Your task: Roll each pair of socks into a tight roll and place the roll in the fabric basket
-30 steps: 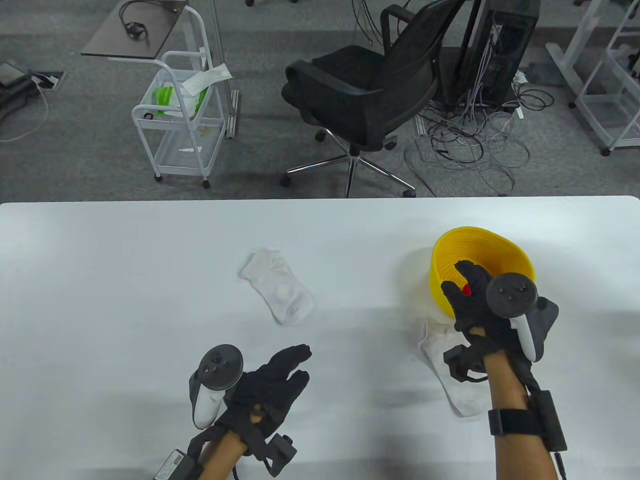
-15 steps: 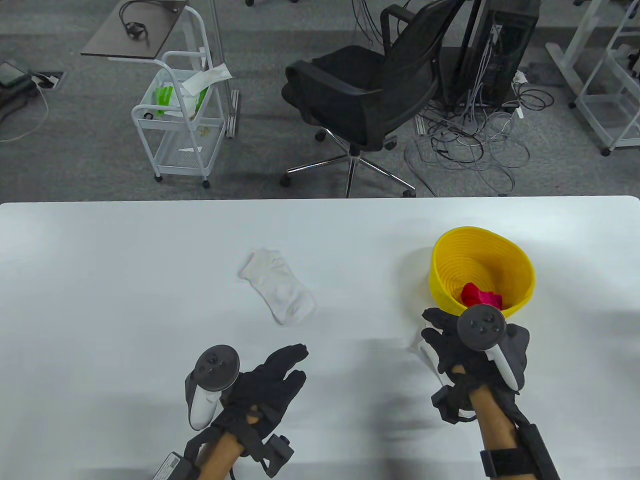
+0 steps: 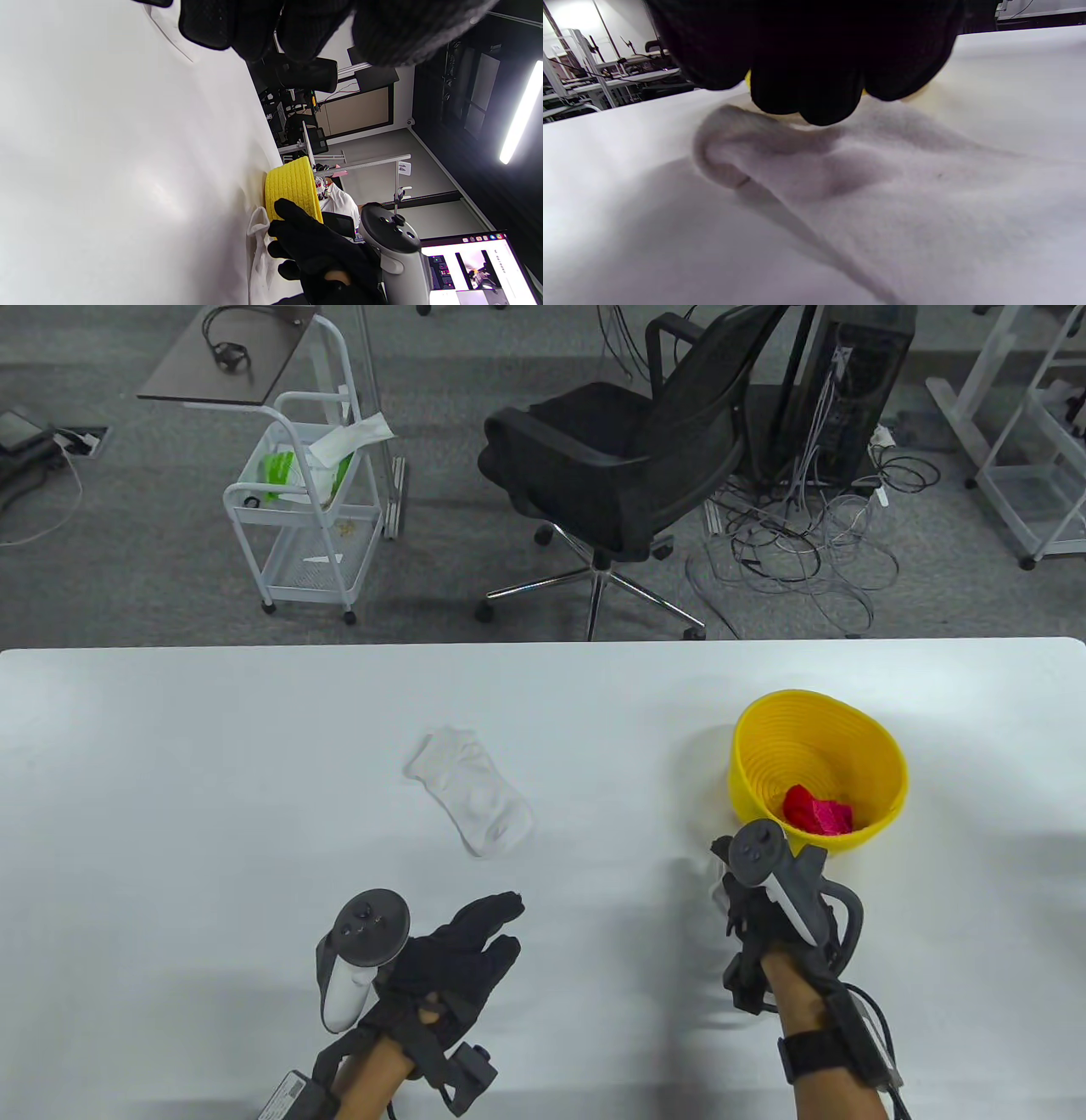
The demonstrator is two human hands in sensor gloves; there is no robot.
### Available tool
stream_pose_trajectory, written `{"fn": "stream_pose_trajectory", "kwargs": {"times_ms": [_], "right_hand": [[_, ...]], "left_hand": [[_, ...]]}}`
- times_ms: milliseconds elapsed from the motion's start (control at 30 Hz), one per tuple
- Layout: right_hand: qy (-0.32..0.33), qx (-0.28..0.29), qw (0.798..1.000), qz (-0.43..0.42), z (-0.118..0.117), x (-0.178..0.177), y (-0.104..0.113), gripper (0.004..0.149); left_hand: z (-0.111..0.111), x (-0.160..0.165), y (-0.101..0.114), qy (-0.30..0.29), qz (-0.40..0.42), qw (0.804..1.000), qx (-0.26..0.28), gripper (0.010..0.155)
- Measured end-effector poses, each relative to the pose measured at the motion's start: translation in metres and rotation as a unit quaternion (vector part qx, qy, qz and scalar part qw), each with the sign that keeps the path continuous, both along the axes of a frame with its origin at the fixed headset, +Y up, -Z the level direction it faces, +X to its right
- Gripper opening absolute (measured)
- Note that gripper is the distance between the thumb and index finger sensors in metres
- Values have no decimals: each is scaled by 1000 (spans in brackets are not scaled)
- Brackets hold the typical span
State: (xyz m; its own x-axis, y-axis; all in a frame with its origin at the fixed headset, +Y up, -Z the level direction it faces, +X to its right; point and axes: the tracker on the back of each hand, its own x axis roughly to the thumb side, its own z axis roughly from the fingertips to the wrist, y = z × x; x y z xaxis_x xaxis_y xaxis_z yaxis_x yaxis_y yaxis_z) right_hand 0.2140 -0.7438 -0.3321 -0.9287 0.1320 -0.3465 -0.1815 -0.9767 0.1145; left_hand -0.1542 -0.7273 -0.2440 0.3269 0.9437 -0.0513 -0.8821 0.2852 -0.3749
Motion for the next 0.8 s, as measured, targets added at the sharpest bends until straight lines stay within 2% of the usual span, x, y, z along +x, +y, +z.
{"fn": "stream_pose_trajectory", "kwargs": {"times_ms": [333,533,800], "right_hand": [[-27,-27,999,17,-17,-1,-20,63],[-35,-47,998,22,-22,-3,-25,53],[-52,-2,999,18,-20,0,-28,45]], "left_hand": [[-1,2,-2,-6,-8,1000,-9,67],[-1,6,-5,-17,-18,1000,-17,67],[-1,6,-5,-18,-20,999,-20,67]]}}
